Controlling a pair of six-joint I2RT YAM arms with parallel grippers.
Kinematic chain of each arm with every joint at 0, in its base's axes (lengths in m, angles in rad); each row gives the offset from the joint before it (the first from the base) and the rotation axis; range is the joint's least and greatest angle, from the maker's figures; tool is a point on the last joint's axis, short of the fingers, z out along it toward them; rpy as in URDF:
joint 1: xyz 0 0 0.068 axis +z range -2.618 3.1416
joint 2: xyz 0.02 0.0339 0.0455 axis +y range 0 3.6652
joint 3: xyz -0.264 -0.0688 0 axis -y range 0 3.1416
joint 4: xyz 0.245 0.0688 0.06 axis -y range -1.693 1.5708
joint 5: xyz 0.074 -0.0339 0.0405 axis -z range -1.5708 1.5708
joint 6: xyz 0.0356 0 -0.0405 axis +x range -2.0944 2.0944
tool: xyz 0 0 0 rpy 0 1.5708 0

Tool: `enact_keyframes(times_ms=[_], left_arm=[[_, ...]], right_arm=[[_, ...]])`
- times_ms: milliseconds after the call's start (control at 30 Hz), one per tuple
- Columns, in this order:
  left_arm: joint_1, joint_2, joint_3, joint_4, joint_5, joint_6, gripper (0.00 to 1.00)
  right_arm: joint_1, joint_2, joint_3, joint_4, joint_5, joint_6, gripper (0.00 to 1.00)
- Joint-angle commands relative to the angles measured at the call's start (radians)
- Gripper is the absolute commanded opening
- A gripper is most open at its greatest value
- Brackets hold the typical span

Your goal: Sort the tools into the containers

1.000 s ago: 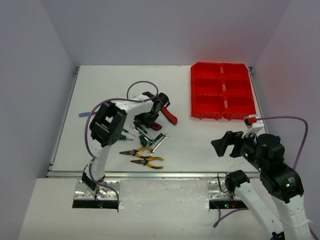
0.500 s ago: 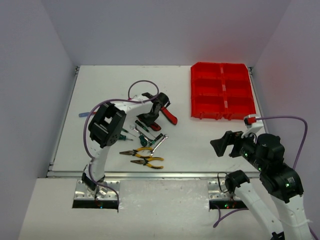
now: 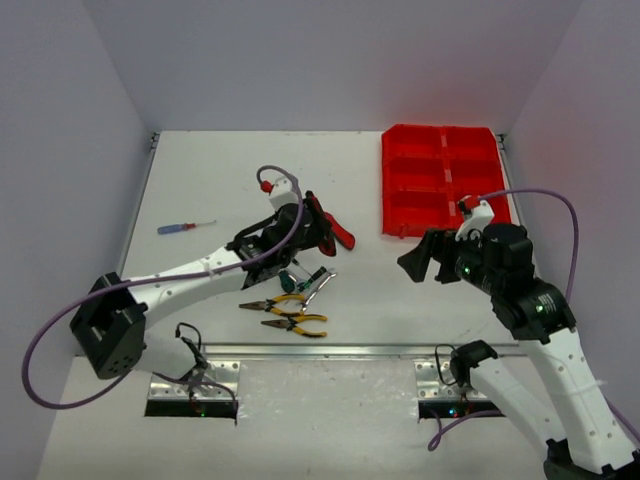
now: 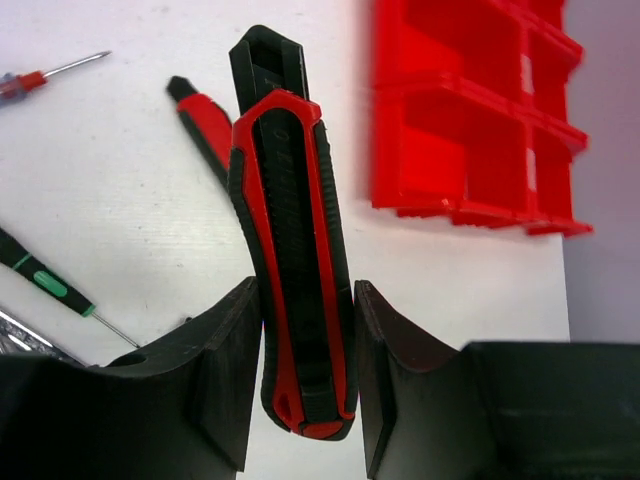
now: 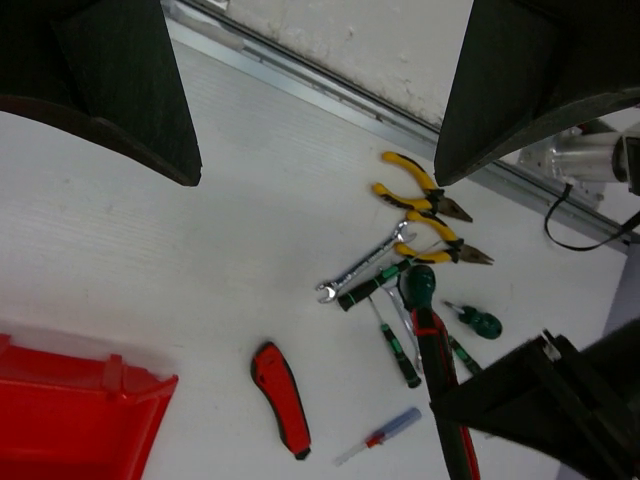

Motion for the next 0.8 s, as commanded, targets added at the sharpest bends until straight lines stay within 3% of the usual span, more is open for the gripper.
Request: enact_keyframes(times_ms=[0, 100, 167, 467, 767], left_arm=[[0.008, -0.149, -0.210, 0.511, 0.387, 0.317, 0.00], [0.007, -0.212, -0.295, 0.618, 0.563, 0.360, 0.00], [0.005, -0.235, -0.316, 0.638, 0.608, 0.374, 0.00], [0.004, -0.259, -0.361, 0.714, 0.751, 0.368, 0.00], [-0.006, -0.182, -0.306, 0.699, 0.751, 0.353, 0.00]], right_arm=[[-0.004, 0.068, 0.065, 0.224, -0.149, 0.056, 0.99], [-0.004, 0.162, 0.028, 0.396, -0.381, 0.124, 0.99], [-0.003, 0.227, 0.031, 0.438, -0.438, 0.156, 0.99], [0.054, 0.352, 0.006, 0.549, -0.377, 0.207, 0.90], [0.097, 0.399, 0.012, 0.562, -0.340, 0.192, 0.82]])
